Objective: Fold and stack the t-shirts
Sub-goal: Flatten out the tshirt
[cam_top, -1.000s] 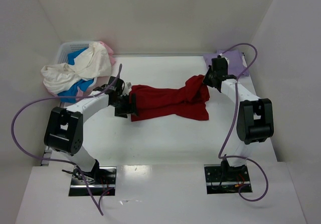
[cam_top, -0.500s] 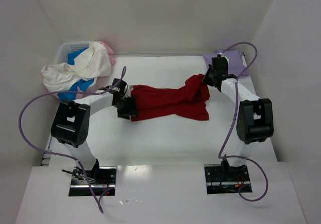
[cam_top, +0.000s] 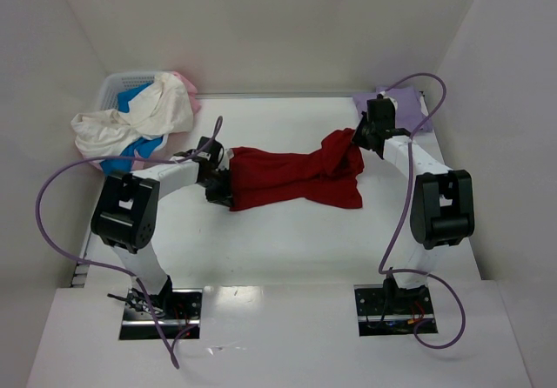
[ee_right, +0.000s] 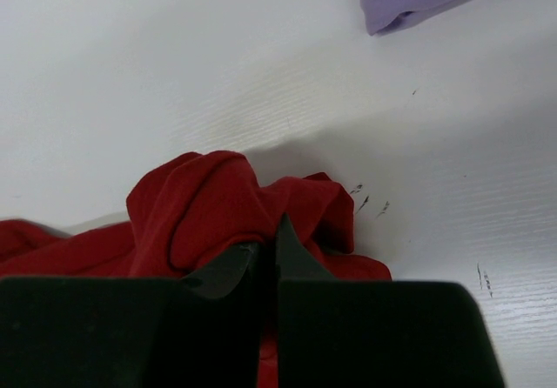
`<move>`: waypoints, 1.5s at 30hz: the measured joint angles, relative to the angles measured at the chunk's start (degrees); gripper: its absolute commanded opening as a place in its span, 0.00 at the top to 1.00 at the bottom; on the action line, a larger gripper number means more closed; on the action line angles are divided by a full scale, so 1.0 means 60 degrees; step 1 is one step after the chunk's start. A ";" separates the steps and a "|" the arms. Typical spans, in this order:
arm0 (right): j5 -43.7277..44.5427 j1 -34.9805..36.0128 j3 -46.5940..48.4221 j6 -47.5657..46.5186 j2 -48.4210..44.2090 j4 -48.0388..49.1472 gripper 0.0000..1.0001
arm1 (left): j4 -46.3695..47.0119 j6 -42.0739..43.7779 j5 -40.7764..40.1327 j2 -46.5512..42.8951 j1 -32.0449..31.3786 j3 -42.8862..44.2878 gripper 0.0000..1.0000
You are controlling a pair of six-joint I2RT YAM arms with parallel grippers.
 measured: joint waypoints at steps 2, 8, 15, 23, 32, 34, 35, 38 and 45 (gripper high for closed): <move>0.0007 0.0000 0.0000 -0.0018 0.0000 -0.0007 0.87 | -0.0047 0.0015 0.0000 0.0000 0.0000 0.0051 1.00; 0.0200 -0.0084 0.0000 -0.0157 0.0000 -0.0233 0.36 | -0.0470 0.0058 -0.0182 -0.0459 -0.0007 0.0441 1.00; -0.0007 -0.0313 -0.0149 -0.0055 -0.0248 -0.0699 0.19 | -0.0801 0.0251 -0.0539 -0.1435 -0.0011 0.0871 1.00; -0.0634 0.0801 -0.1304 0.0546 -0.2645 -0.1173 0.18 | -0.0958 0.0291 -0.0623 -0.1534 -0.0011 0.0871 1.00; -0.1239 0.2889 -0.2368 0.1486 -0.2546 -0.1107 0.18 | -0.0954 0.0317 -0.0608 -0.1530 -0.0011 0.0871 1.00; -0.1213 0.3005 -0.2437 0.1592 -0.2178 -0.1118 0.18 | -0.0954 0.0324 -0.0605 -0.1530 -0.0011 0.0871 1.00; -0.1206 0.3053 -0.2437 0.1628 -0.2022 -0.1115 0.19 | -0.0951 0.0324 -0.0605 -0.1530 -0.0011 0.0871 1.00; -0.1177 0.3235 -0.2437 0.1694 -0.1559 -0.1096 0.19 | -0.0954 0.0324 -0.0601 -0.1530 -0.0011 0.0871 1.00; -0.0998 0.3377 -0.2430 0.1694 -0.0729 -0.1075 0.23 | -0.0943 0.0324 -0.0594 -0.1530 -0.0011 0.0860 1.00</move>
